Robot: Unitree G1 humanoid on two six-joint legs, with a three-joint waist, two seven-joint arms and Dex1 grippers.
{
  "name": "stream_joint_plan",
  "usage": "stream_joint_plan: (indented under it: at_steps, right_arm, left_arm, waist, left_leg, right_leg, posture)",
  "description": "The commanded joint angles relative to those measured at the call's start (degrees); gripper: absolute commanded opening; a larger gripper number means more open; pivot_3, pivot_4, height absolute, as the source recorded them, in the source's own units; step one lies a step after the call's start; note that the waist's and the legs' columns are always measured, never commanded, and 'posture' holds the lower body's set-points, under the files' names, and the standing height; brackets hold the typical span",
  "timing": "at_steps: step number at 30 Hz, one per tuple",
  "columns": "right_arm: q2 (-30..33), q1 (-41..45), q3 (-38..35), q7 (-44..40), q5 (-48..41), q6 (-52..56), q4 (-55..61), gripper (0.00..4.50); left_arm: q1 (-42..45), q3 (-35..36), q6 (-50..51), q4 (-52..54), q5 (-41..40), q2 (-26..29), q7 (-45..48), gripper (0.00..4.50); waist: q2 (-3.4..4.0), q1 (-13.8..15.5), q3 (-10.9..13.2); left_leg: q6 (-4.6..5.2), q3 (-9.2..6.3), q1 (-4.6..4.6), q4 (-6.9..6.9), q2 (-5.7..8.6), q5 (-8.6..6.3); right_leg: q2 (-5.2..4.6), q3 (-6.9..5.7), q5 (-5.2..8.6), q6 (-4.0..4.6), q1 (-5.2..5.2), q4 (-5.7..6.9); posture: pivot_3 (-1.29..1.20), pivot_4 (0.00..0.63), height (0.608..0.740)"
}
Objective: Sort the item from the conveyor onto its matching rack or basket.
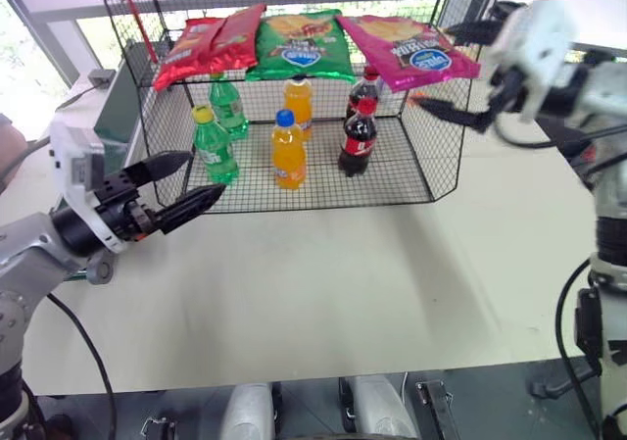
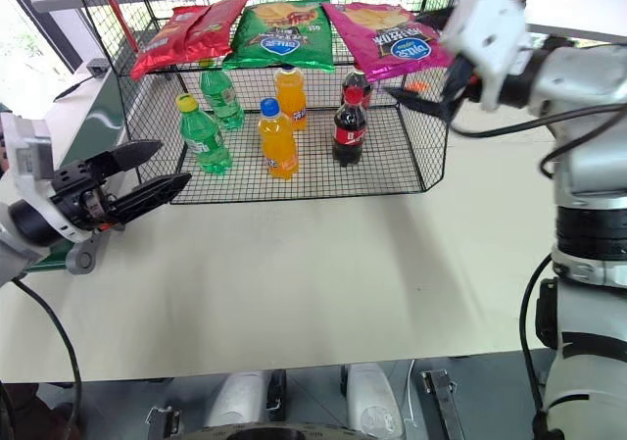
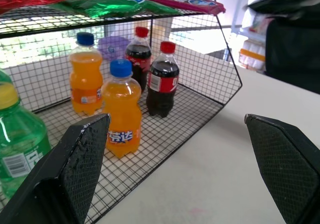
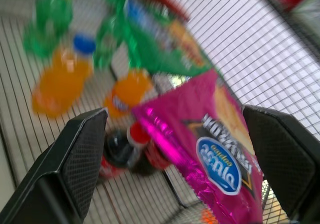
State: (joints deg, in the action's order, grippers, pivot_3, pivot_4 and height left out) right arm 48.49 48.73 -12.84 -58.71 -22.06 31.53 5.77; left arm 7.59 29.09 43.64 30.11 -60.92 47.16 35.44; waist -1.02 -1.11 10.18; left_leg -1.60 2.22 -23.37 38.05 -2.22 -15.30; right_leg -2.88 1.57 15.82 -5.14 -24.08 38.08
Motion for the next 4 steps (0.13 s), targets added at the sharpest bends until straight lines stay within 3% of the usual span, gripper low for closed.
stream_joint_plan:
  at_steps: [1, 4]
  right_arm:
    - [1.09, -7.37, -12.88, 1.01, -18.33, 20.17, 7.75, 4.43]
    - [2.53, -19.00, -14.73, -0.35, -22.56, 24.52, 13.98, 4.43]
  left_arm:
    - [-3.23, 0.43, 0.99, 3.12, -0.40, 0.06, -1.58, 4.50]
    - [-8.19, -0.32, 1.43, 5.32, 1.25, -0.74, -3.57, 4.50]
  waist:
    - [-0.05, 0.30, -0.03]
    - [-0.05, 0.45, -0.04]
  left_leg:
    - [0.01, -0.05, 0.04, -0.01, -0.03, -0.01]
    - [0.02, -0.16, 0.10, -0.01, -0.03, -0.01]
  right_leg:
    - [0.00, -0.06, 0.01, 0.01, 0.10, -0.04]
    - [0.00, -0.14, 0.10, 0.18, 0.27, -0.13]
  posture:
    - [0.00, 0.150, 0.740]
    - [0.00, 0.150, 0.740]
